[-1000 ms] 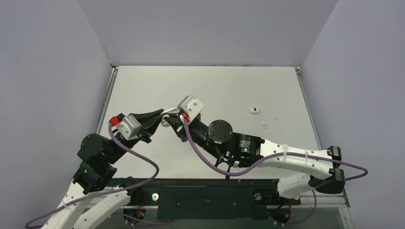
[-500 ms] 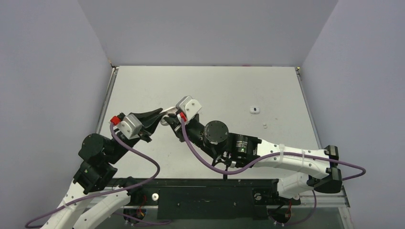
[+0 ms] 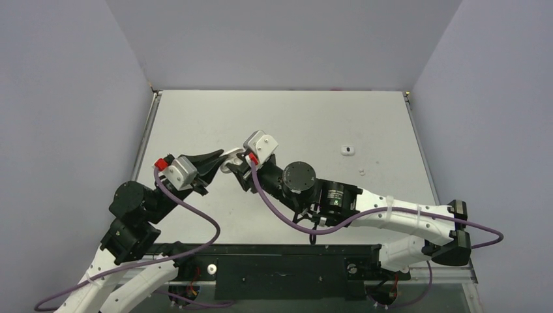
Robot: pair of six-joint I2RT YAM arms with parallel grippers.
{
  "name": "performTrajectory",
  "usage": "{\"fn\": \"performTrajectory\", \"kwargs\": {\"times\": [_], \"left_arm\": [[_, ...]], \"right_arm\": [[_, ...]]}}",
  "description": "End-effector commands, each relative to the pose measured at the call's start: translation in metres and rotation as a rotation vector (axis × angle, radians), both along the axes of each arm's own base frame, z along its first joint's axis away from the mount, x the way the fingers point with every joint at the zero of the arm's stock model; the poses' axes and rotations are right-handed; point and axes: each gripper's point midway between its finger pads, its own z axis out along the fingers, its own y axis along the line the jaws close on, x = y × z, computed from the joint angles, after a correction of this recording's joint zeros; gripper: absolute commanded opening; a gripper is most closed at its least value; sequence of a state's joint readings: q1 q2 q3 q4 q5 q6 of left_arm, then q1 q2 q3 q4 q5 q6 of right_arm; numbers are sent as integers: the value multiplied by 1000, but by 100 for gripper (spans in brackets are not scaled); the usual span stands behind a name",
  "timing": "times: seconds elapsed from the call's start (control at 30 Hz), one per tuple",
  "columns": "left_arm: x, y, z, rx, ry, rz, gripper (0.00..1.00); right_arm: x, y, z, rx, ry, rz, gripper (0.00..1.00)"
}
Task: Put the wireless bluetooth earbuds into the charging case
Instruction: Place the earbud in the charging case, then pick up the earbud from the center of the board.
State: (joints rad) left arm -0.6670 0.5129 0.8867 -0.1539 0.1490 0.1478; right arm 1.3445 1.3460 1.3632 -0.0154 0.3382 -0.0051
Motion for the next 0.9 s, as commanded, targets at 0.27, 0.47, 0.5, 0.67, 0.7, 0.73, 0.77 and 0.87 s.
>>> {"fn": "performTrajectory", "kwargs": {"times": [0.27, 0.47, 0.5, 0.67, 0.7, 0.73, 0.77, 0.87], "left_arm": [[-11, 6, 32, -46, -127, -9, 0], [-10, 8, 29, -31, -134, 4, 0], [-11, 9, 29, -30, -136, 5, 0], [-11, 8, 25, -25, -142, 2, 0], [-11, 8, 24, -24, -142, 3, 0], [-11, 8, 24, -25, -141, 2, 0], [-10, 8, 24, -25, -141, 2, 0], [-10, 8, 24, -28, -140, 3, 0]], "right_arm": [[-10, -20, 21, 40, 38, 81, 41], [1, -46, 44, 142, 86, 63, 42], [6, -53, 46, 174, 125, 42, 42], [73, -144, 15, 188, 296, -291, 43], [90, -170, 5, 184, 318, -383, 43], [95, -188, -13, 151, 375, -452, 44], [108, -216, -28, 138, 398, -559, 44], [119, -279, -82, 48, 514, -785, 45]]}}
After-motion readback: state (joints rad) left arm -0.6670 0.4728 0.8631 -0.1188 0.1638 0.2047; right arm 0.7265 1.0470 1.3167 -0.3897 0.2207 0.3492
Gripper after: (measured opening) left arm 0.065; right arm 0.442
